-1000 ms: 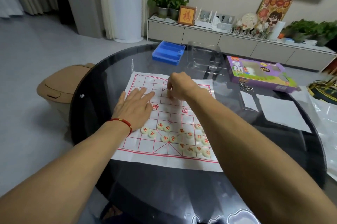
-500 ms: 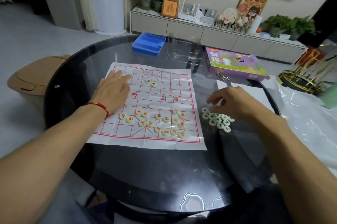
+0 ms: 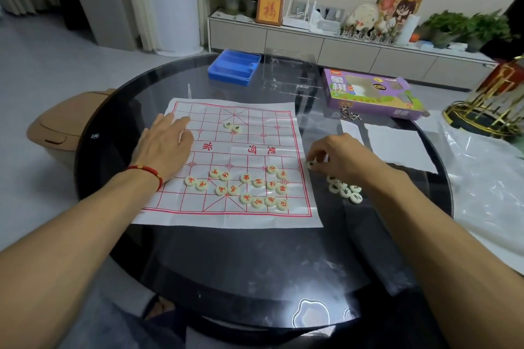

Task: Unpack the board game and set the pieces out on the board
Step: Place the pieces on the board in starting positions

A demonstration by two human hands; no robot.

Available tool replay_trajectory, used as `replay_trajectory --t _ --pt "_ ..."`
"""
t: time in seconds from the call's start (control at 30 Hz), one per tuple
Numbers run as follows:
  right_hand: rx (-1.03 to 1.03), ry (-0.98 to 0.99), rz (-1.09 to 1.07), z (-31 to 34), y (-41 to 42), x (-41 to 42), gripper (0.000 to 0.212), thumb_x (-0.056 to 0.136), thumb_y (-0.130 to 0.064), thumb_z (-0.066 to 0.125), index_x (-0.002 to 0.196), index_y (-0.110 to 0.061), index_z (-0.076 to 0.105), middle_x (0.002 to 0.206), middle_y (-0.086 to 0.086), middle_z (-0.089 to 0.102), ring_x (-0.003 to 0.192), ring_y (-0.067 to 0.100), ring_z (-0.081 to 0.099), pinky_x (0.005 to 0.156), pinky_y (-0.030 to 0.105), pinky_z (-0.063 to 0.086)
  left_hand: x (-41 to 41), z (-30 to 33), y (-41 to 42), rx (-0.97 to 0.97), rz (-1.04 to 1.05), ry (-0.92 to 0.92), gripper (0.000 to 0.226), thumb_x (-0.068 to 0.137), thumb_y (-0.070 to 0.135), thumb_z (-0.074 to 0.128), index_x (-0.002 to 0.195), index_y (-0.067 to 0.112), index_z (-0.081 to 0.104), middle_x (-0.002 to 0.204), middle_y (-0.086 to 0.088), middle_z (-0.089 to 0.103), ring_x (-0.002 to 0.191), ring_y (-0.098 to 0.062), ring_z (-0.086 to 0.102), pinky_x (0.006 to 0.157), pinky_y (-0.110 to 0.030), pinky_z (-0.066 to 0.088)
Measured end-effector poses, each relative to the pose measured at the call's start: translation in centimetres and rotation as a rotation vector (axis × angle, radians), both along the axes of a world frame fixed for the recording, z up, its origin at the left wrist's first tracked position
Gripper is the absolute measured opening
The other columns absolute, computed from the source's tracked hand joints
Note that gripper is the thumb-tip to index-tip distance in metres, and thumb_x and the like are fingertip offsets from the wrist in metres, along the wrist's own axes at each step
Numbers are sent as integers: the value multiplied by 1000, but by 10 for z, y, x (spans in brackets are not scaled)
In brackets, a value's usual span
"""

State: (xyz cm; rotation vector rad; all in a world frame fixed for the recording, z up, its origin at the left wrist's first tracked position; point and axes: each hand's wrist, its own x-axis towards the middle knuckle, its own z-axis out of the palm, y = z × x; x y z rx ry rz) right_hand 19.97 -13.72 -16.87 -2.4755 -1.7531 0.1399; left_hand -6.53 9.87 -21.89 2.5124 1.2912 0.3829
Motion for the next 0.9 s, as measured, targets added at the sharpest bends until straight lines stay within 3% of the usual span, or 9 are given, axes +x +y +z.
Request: replay_trajectory --t 0.23,0.4,0.5,0.63,0.9 --pt "19 -14 -34 0 0 6 16 88 -27 78 103 -25 75 94 -3 72 82 17 66 75 40 60 -2 -2 3 14 19 -13 48 106 36 32 149 18 42 154 -10 41 145 -31 33 119 -59 24" --pt "10 -43 -57 2 -3 7 14 89 -29 76 102 -24 76 96 -2 74 82 17 67 73 35 59 -3 -8 2 43 2 58 49 105 37 33 150 20 41 158 -10 35 147 -30 29 121 -57 18" --pt "124 -75 -61 7 3 -4 14 88 -26 78 100 -19 77 95 0 75 80 18 68 72 34 59 -2 -11 -1 59 2 107 51 105 40 36 153 23 36 161 -8 31 149 -28 26 123 -55 12" --pt "213 -47 -65 6 47 -26 20 92 -33 74 103 -17 77 97 1 75 83 21 70 74 41 62 -2 -10 -3 77 -9 120 54 104 43 38 154 25 33 163 -6 28 151 -27 23 122 -54 8" --pt "80 -65 -134 -5 147 -46 26 91 -37 72 104 -15 72 99 8 72 84 31 68 77 44 60 -1 -13 -1 79 -6 96 54 103 45 38 154 28 32 164 -4 26 153 -25 19 122 -52 5"
